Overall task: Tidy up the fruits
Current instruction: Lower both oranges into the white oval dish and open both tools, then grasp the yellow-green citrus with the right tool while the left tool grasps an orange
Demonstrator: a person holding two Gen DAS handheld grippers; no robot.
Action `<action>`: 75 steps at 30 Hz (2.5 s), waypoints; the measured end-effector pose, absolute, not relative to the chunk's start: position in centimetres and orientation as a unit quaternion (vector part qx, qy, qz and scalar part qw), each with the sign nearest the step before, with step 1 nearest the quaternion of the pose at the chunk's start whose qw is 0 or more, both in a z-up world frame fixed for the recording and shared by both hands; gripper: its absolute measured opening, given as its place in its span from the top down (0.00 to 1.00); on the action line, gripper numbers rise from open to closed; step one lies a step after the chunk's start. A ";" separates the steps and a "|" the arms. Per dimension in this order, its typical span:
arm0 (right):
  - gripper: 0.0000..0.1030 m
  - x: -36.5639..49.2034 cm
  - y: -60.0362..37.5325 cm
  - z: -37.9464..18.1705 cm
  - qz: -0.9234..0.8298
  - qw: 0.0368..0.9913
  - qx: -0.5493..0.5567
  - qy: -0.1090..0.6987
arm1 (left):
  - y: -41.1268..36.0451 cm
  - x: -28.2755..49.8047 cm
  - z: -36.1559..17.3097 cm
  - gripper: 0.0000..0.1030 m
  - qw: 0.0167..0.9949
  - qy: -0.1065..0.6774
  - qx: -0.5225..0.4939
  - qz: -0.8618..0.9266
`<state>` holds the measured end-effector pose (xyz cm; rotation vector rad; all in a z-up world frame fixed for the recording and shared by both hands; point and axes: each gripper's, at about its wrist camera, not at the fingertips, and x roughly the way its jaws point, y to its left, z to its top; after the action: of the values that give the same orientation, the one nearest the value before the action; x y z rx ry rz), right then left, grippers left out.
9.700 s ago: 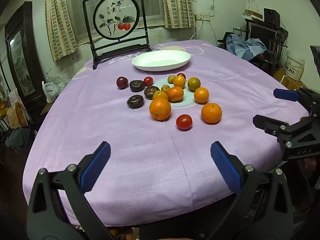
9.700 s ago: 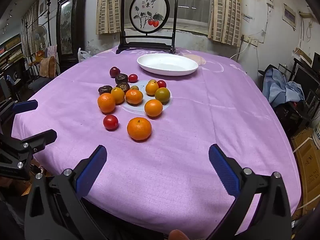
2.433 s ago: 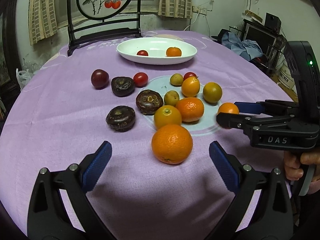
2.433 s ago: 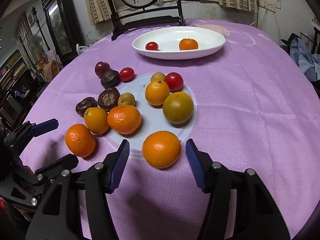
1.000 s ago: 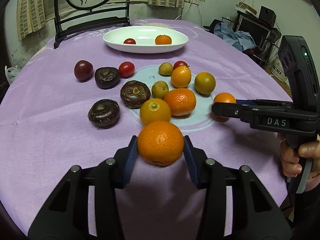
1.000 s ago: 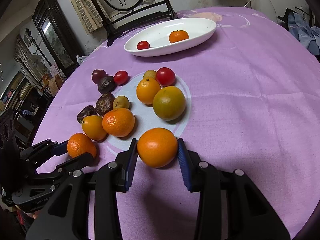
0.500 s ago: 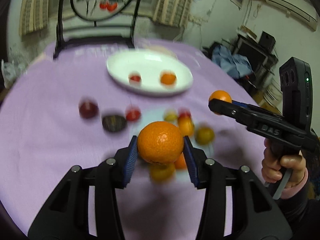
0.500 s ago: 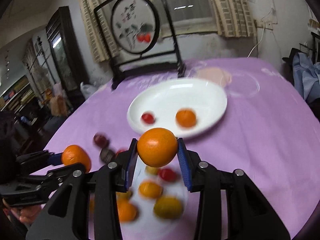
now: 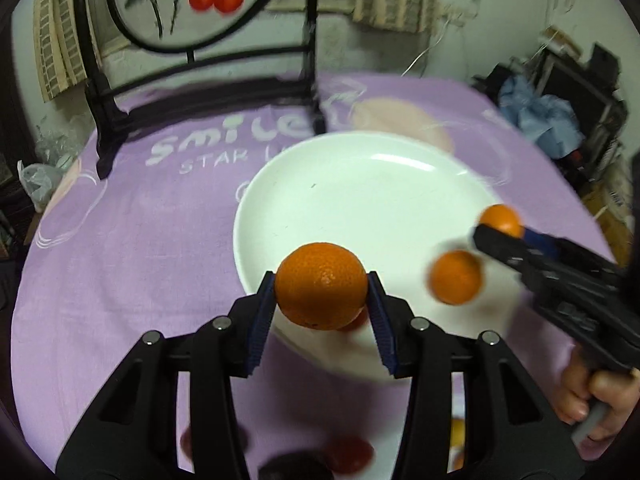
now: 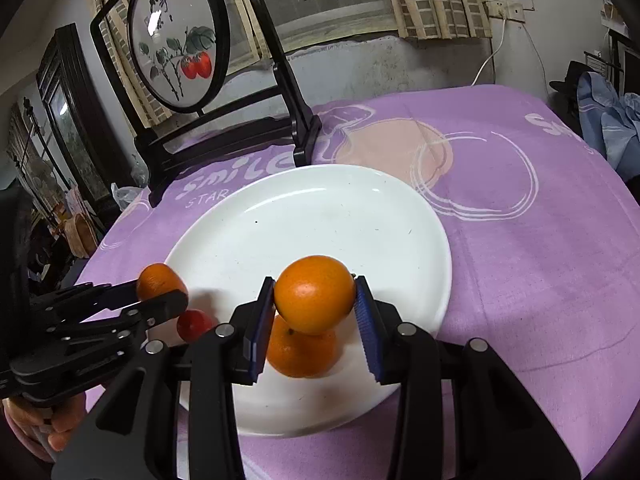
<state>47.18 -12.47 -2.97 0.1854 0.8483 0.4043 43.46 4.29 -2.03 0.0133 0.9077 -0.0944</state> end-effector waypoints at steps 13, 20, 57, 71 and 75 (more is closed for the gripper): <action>0.40 45.4 -11.9 -1.7 0.203 0.892 0.063 0.400 | 4.4 42.1 -1.1 0.22 0.907 0.421 0.013 -0.010; 0.39 39.1 -11.9 -1.0 0.250 0.883 0.047 0.394 | 7.1 33.1 1.1 0.05 0.928 0.370 -0.042 0.008; 0.62 30.2 -13.0 -4.4 0.288 0.846 -0.069 0.444 | 7.1 21.0 -3.0 0.05 0.927 0.365 -0.055 -0.060; 0.62 30.8 -13.7 -4.5 0.271 0.848 -0.051 0.453 | 3.3 19.6 -4.7 0.43 0.897 0.405 0.032 -0.174; 0.62 30.9 -13.6 -4.5 0.270 0.847 -0.053 0.455 | 3.0 19.9 -5.2 0.47 0.891 0.416 0.040 -0.175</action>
<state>30.85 -13.57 -4.55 -0.1113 0.9587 0.5699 19.86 3.04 -5.20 0.0839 0.8641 -0.3630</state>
